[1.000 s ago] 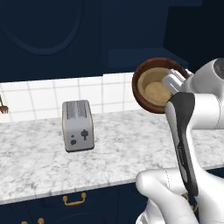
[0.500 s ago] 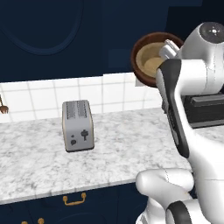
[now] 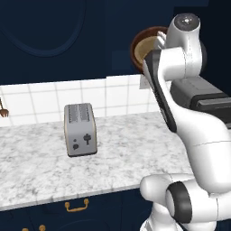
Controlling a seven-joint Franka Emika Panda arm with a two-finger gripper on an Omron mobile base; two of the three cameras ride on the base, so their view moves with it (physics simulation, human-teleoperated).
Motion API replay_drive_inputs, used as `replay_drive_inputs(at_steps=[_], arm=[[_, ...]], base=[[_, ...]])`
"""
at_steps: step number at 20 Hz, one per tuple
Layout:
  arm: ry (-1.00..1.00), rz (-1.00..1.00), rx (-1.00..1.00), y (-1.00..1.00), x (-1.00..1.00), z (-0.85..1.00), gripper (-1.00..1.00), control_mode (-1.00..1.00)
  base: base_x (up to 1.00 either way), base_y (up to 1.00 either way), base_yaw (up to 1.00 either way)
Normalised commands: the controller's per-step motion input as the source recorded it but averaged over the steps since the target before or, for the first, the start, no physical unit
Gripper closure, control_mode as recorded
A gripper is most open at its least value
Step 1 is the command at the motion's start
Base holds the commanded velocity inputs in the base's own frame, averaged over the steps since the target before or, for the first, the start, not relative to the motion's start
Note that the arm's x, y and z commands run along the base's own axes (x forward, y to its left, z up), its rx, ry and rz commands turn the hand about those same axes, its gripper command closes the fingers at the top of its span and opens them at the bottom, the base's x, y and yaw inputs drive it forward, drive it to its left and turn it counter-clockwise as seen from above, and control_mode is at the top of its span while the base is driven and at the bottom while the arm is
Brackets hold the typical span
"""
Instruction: Pick up the bowls on the counter and stack them on top of one another in the open cabinet. Place the smaller bowl on top of the larger bowl.
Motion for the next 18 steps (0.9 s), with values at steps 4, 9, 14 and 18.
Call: replay_drive_inputs(at_steps=[4,9,14,18], arm=[[0.08,0.00,0.01,0.00,0.06,0.13,1.00,-1.00],[0.18,0.03,0.00,0.00,0.00,0.12,1.00,-1.00],[-0.01,0.00,0.07,0.00,0.29,0.00,1.00,-1.00],[0.00,0.00,0.03,0.00,0.74,0.00,1.00,-1.00]], base=[[0.00,0.00,0.00],[0.00,0.00,0.00],[0.00,0.00,0.00],[0.00,0.00,0.00]])
